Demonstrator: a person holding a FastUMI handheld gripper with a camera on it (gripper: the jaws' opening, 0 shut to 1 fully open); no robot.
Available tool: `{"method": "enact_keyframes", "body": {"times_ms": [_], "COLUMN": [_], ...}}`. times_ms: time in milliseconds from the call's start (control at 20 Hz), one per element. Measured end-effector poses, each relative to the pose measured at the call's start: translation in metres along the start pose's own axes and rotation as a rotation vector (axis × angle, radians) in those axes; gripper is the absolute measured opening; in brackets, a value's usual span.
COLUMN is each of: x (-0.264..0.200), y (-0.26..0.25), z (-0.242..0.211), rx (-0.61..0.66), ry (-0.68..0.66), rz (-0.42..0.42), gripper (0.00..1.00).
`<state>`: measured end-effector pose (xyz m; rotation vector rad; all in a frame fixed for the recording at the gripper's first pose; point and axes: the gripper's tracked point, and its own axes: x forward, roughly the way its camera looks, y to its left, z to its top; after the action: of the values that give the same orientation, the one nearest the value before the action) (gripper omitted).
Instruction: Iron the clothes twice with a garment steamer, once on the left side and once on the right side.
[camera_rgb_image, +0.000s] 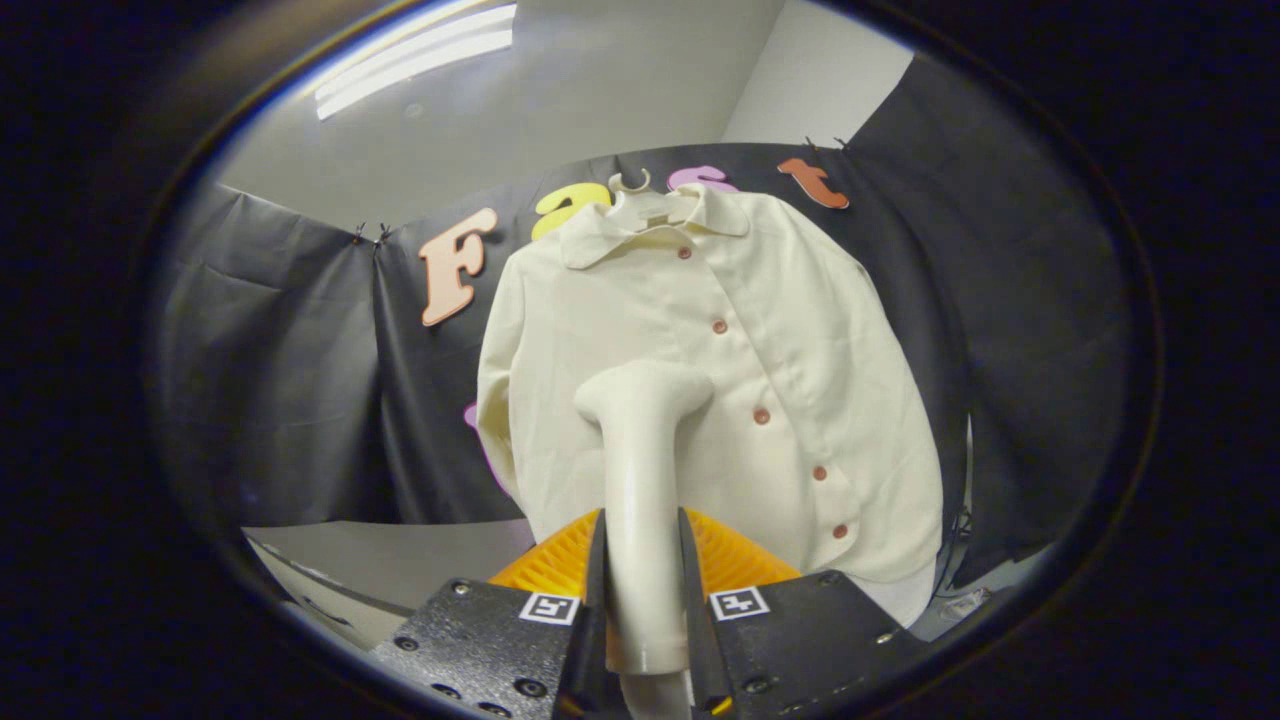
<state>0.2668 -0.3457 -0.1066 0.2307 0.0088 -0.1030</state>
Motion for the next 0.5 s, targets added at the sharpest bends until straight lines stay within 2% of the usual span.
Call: {"method": "enact_keyframes", "body": {"times_ms": [500], "x": [-0.035], "y": [-0.02], "z": [-0.091], "rx": [0.036], "ry": [0.119], "rz": [-0.017], "gripper": [0.33]}}
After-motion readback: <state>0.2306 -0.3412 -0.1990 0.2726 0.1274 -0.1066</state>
